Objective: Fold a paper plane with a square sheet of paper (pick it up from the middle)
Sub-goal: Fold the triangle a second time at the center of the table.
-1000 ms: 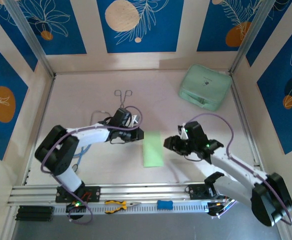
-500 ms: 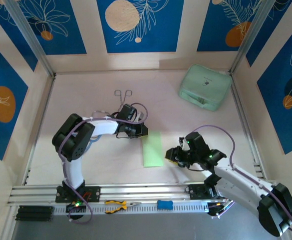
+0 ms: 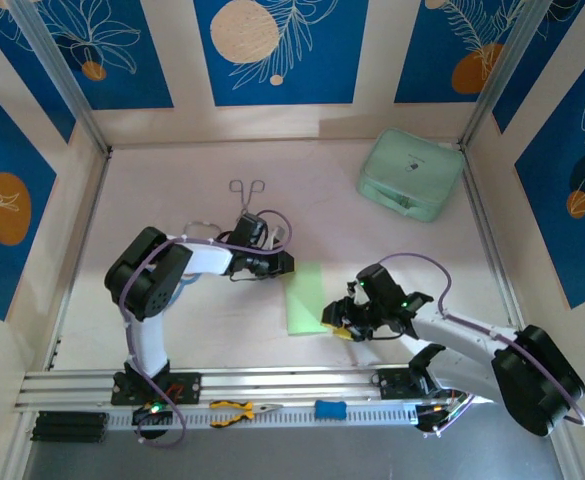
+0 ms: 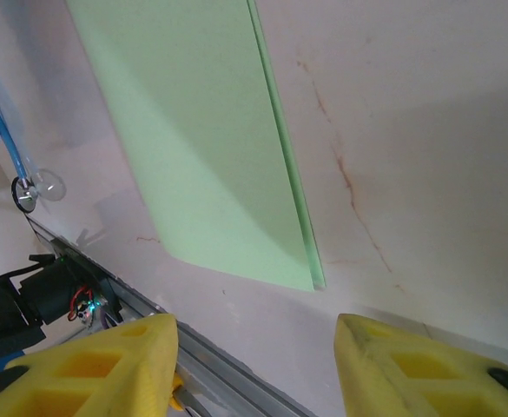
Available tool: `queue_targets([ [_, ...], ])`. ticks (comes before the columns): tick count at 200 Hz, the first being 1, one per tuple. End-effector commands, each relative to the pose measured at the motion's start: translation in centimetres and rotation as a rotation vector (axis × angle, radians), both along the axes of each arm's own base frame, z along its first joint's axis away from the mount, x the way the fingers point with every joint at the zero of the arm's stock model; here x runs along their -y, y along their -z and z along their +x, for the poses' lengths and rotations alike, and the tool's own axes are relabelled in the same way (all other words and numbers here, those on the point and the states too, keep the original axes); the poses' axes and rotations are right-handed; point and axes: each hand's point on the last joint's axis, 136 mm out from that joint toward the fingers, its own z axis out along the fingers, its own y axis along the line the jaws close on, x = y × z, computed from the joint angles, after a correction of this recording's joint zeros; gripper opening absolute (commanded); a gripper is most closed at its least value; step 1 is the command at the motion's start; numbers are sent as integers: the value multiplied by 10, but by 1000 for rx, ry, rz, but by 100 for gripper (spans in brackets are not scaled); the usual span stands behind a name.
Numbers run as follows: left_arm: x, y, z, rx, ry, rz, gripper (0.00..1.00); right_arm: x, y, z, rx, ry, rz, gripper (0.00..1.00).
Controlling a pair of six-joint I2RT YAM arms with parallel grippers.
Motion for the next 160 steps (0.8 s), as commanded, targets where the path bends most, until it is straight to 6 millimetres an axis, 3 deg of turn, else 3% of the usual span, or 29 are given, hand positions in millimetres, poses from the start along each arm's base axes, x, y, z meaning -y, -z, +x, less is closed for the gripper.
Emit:
queue_targets([
  [1, -22, 35, -22, -116, -19, 97, 14, -15, -13, 6, 4, -14, 62, 52],
  [118, -20, 33, -23, -120, -13, 84, 14, -28, -6, 16, -9, -10, 88, 51],
  [160, -19, 32, -22, -118, -13, 82, 14, -11, -3, 17, -6, 34, -12, 51],
])
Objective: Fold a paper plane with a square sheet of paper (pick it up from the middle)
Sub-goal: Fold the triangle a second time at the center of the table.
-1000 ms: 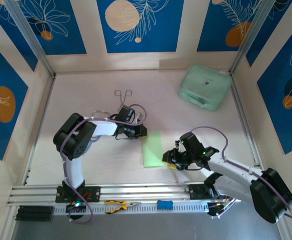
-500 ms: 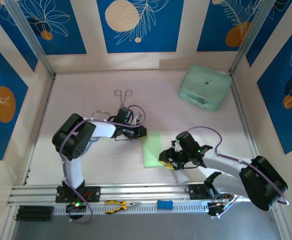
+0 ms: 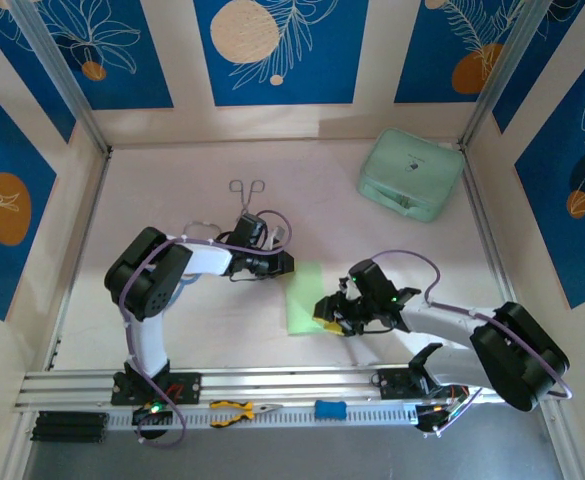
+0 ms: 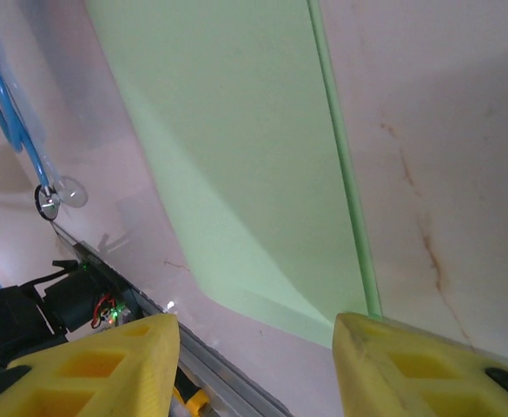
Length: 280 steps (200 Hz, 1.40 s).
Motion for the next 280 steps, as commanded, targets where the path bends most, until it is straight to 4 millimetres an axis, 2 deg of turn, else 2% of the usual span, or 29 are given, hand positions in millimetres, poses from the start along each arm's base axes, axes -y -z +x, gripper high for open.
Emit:
queue_targets([
  [1, -19, 33, -22, -121, -12, 87, 14, 8, -5, 1, 6, 25, -47, 51],
  [36, -19, 33, -23, -122, -10, 88, 14, 25, -5, -5, -15, 67, -87, 51],
  [117, -18, 35, -22, -133, -19, 83, 14, 10, -2, -8, -57, 16, -13, 49],
  [251, -17, 36, -22, -134, -25, 74, 14, 10, 11, -10, -97, 17, -29, 50],
  [280, -17, 36, -22, -134, -24, 74, 14, 7, 9, -10, -90, 7, -11, 51],
])
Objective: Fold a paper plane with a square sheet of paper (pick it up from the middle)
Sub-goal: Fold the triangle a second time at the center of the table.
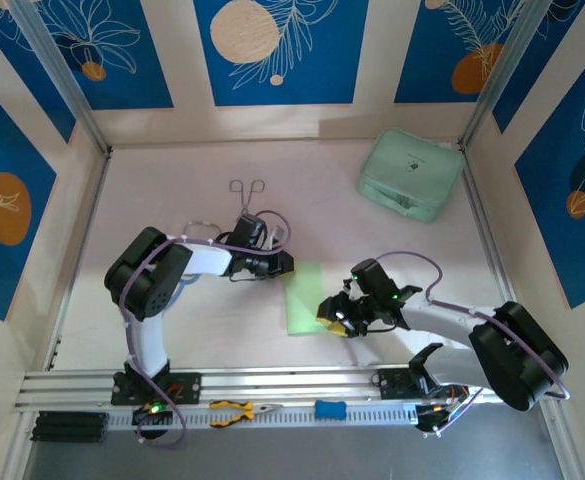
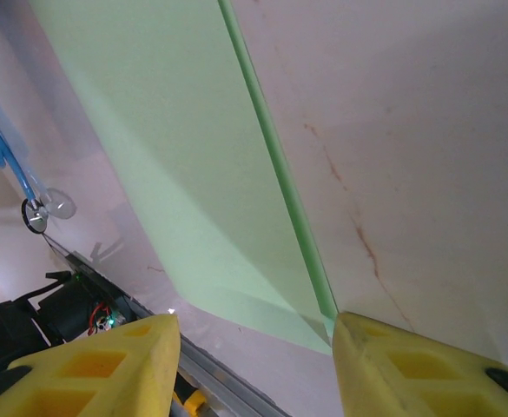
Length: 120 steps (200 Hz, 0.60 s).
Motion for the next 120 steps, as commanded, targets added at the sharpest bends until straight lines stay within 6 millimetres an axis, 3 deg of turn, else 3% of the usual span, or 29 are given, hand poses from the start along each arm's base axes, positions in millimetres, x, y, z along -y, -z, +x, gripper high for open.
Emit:
queue_targets([
  [1, -18, 36, -22, -123, -8, 84, 13, -2, 2, -7, -31, -15, 18, 51],
  [64, -16, 36, -22, -127, -5, 73, 14, -17, -14, 6, 32, -30, 97, 49],
  [120, -15, 36, -23, -130, -2, 69, 14, -11, -5, 2, -7, -20, 42, 49],
])
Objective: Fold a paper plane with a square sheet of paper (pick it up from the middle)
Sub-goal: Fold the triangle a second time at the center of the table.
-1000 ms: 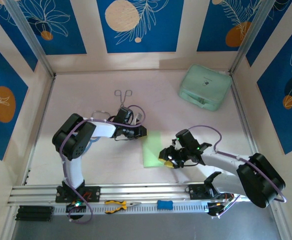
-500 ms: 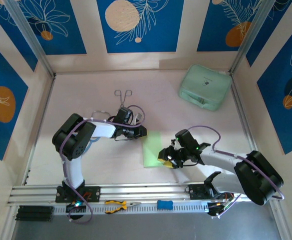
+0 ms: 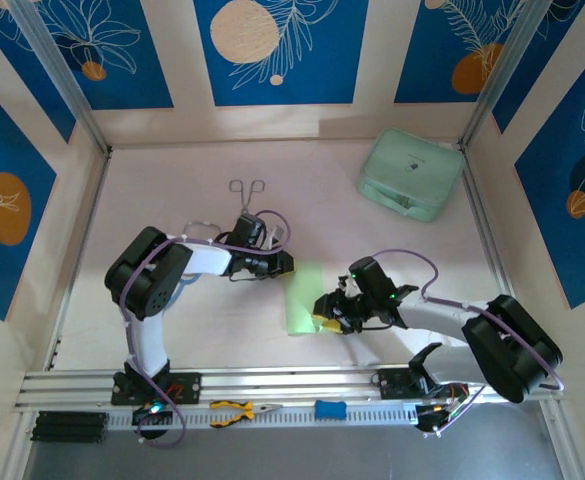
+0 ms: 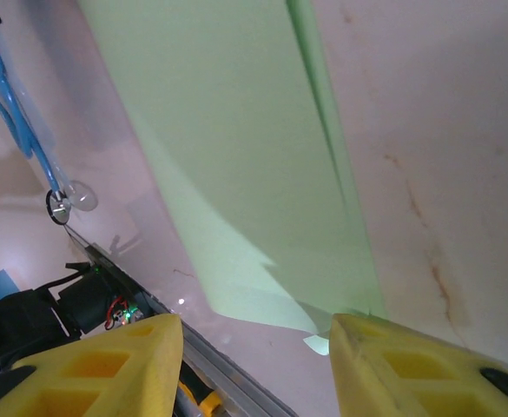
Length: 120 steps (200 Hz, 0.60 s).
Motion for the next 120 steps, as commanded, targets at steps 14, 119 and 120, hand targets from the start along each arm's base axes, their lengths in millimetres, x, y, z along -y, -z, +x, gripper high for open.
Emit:
queue_targets([
  [14, -16, 35, -20, -116, -8, 81, 13, 4, -1, -8, -31, -4, -26, 49],
  [119, -16, 34, -21, -117, -5, 82, 14, 9, 1, -14, -57, 2, -44, 50],
  [120, -16, 34, -21, -117, -4, 81, 14, 9, 1, -14, -56, 3, -43, 50],
])
